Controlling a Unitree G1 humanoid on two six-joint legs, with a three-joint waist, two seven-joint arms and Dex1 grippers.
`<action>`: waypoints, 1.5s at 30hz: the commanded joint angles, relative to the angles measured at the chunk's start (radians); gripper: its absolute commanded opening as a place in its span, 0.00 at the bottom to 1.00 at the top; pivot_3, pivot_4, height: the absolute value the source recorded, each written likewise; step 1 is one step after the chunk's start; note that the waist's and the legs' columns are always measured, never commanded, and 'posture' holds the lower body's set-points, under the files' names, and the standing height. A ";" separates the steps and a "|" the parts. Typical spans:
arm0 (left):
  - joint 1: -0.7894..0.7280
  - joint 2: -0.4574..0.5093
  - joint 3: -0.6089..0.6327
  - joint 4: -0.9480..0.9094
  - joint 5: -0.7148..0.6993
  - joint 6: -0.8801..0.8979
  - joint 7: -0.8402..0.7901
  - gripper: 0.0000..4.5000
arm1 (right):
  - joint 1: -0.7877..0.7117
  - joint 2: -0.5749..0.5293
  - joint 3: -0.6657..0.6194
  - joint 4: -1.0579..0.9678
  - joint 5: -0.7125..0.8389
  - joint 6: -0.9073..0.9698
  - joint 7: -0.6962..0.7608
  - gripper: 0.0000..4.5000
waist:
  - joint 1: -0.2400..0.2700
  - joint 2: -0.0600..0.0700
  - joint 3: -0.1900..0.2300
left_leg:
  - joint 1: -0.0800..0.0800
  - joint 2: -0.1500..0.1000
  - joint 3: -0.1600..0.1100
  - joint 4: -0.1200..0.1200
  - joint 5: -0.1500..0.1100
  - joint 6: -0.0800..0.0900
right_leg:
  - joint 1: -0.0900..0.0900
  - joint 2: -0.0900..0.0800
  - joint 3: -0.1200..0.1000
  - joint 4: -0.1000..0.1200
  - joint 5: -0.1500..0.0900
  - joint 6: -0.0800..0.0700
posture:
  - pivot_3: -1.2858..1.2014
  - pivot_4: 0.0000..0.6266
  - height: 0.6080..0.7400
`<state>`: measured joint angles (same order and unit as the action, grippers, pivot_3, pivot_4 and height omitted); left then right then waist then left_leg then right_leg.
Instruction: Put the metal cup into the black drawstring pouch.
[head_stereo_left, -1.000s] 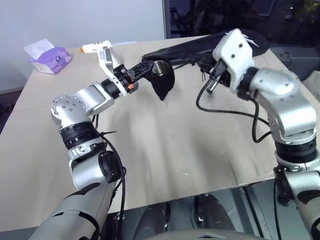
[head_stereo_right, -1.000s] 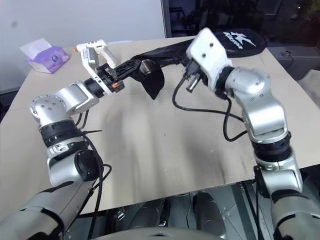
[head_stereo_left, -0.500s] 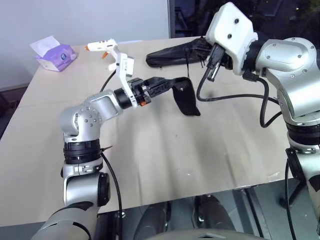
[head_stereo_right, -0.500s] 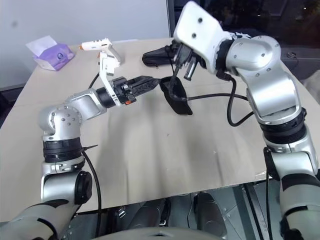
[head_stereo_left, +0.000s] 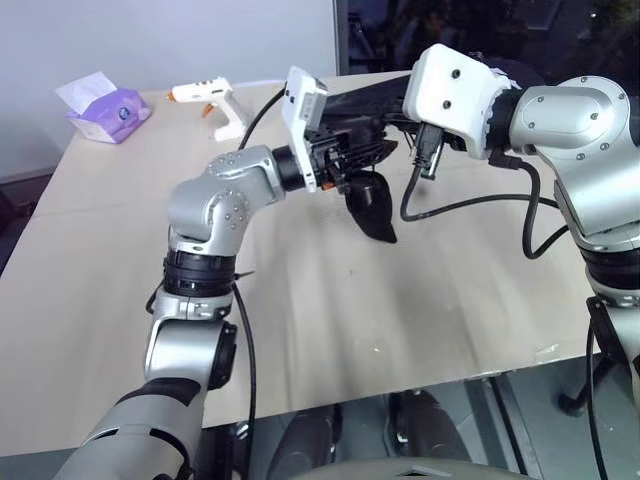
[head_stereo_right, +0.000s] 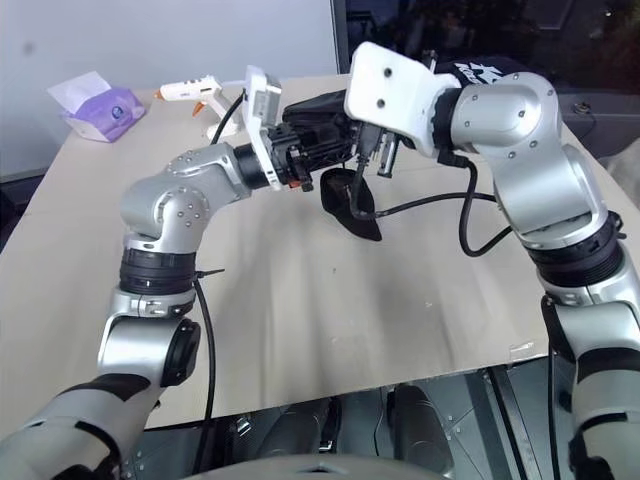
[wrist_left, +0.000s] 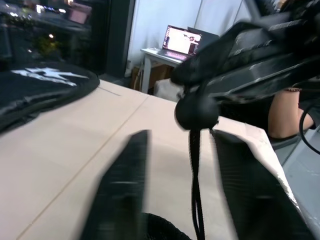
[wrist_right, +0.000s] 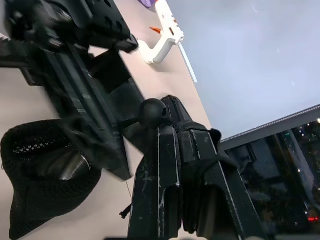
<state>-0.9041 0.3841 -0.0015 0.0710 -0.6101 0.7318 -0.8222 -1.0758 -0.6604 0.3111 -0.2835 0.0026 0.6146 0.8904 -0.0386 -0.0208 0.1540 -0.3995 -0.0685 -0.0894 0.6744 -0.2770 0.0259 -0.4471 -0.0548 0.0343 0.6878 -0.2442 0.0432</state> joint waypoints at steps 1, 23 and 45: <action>-0.053 -0.011 0.021 0.008 -0.001 -0.034 -0.011 0.01 | -0.020 -0.015 -0.021 -0.057 -0.011 0.020 0.007 0.00 | 0.002 0.000 0.000 | 0.000 0.000 0.000 0.000 0.000 0.000 | 0.000 0.000 0.000 0.000 0.000 0.000 | 0.52 0.24 1.00; -0.079 0.002 0.009 0.011 0.004 -0.015 -0.089 0.51 | 0.019 -0.046 -0.029 -0.088 -0.027 0.060 0.005 0.00 | 0.001 0.000 0.000 | 0.000 0.000 0.000 0.000 0.000 0.000 | 0.000 0.000 0.000 -0.001 0.000 0.000 | 0.52 0.24 1.00; 0.048 0.123 -0.197 0.287 0.336 -0.194 -0.132 0.04 | 0.160 -0.264 -0.196 0.194 -0.161 0.017 -0.186 0.00 | 0.002 0.000 0.000 | 0.000 0.000 0.001 -0.004 0.000 0.000 | 0.000 0.000 0.001 -0.004 0.000 0.000 | 0.52 0.24 1.00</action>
<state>-0.8655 0.4494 -0.2069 0.2995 -0.3363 0.5538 -0.9587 -0.8996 -0.8623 0.2216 -0.0954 -0.1100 0.6419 0.7656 -0.0363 -0.0205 0.1541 -0.3996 -0.0682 -0.0881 0.6702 -0.2769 0.0260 -0.4475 -0.0546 0.0352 0.6839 -0.2442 0.0432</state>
